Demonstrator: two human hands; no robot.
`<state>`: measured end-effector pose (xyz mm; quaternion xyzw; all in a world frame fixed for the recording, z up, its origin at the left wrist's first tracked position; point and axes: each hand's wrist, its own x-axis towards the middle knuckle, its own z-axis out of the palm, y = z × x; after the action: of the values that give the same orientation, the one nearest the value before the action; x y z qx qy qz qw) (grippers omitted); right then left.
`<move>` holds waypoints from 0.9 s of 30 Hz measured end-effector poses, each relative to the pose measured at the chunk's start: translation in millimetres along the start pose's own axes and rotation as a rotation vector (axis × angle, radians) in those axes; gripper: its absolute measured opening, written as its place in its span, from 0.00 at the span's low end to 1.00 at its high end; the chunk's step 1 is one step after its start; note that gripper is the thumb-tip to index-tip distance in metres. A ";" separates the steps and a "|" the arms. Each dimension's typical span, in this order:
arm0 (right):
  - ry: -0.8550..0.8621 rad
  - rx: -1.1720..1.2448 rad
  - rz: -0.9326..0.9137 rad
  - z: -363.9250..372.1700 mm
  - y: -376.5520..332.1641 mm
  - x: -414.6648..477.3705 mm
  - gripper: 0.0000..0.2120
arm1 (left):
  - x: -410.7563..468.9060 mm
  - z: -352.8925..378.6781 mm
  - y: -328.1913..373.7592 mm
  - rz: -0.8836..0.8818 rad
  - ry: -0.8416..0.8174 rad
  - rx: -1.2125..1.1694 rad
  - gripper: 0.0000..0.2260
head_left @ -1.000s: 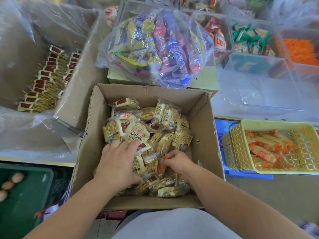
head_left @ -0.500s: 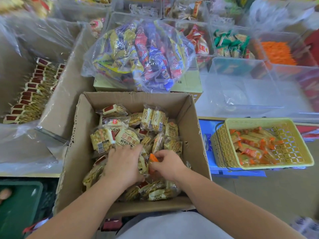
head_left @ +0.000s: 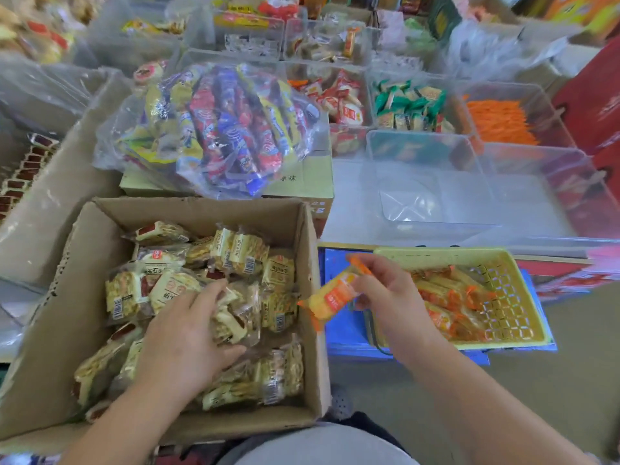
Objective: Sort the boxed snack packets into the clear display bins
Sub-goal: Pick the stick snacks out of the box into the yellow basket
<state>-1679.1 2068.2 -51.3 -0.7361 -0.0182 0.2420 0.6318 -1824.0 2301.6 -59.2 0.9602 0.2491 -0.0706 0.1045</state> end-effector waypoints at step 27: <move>-0.474 -0.357 -0.150 -53.6 11.4 8.5 0.14 | -49.5 -10.3 59.2 -0.490 0.262 -0.961 0.40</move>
<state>-1654.5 2019.3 -60.4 -0.7552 -0.2618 0.3526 0.4866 -1836.8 2230.5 -30.1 0.7193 0.4802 0.1487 0.4794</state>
